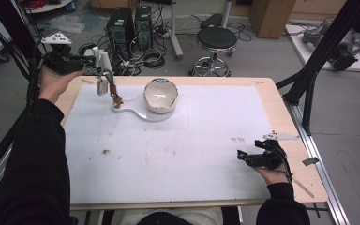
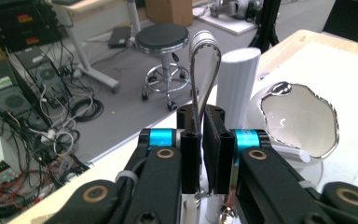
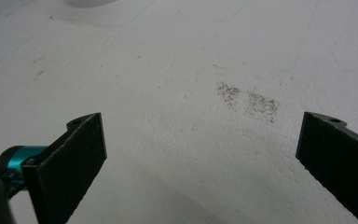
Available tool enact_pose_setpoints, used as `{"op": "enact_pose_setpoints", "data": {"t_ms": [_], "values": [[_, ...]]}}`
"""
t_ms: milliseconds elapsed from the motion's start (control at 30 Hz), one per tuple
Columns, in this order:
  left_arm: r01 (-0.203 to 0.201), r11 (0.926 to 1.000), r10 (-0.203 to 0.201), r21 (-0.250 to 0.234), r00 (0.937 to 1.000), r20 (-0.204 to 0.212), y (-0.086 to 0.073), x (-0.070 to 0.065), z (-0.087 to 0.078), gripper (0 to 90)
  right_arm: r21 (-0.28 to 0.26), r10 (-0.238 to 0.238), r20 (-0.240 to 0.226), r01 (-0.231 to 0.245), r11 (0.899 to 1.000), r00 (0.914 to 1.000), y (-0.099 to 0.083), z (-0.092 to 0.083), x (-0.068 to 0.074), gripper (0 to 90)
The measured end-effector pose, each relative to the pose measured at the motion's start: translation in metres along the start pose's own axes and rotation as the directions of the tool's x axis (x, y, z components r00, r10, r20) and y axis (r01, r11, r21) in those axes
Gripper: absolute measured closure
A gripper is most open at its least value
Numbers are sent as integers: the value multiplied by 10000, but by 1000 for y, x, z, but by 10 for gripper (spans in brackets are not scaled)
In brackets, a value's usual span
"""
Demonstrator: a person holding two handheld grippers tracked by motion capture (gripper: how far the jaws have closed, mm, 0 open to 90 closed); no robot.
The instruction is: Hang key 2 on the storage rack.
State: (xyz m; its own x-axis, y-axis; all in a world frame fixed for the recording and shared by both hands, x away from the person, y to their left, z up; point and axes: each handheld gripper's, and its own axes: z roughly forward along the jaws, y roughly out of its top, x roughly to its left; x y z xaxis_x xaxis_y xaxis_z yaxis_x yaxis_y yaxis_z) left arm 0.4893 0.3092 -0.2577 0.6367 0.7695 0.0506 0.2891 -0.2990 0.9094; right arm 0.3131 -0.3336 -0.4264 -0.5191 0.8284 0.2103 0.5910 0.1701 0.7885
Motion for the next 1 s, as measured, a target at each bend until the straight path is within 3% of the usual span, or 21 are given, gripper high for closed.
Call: {"op": "enact_pose_setpoints", "data": {"t_ms": [67,133,200,267,467,567,667,1000], "values": [[211,9997,-210,139,9997,-86,-1,0,1,770,-27,-31,-10,31,10000,10000,0,0,-1,6],[711,9975,-711,-23,9974,-125,-1,2,-1,685,-41,-23,-9,23,10000,10000,0,0,-1,6],[1326,9907,-1330,-320,9911,-104,-1,6,-3,552,-34,-51,-20,51,10000,10000,0,0,-1,6],[1752,9843,-1757,-232,9842,-206,-2,9,-5,388,-60,-33,-20,33,10000,10000,0,0,-1,6],[2084,9776,-2051,284,9744,-923,-12,10,-6,20,-85,-41,-23,41,10000,10000,0,-1,-1,6],[2476,9680,-2452,402,9678,-561,-21,11,-7,16,-101,-6,-25,5,9999,10000,1,-1,0,6],[2515,9665,-2505,514,9678,-245,-30,9,-8,17,-89,4,-57,-4,10000,10000,1,0,0,6],[2083,9778,-2070,243,9773,-450,-46,-6,-15,17,-103,-41,-73,41,9999,10000,1,1,1,6]]}}
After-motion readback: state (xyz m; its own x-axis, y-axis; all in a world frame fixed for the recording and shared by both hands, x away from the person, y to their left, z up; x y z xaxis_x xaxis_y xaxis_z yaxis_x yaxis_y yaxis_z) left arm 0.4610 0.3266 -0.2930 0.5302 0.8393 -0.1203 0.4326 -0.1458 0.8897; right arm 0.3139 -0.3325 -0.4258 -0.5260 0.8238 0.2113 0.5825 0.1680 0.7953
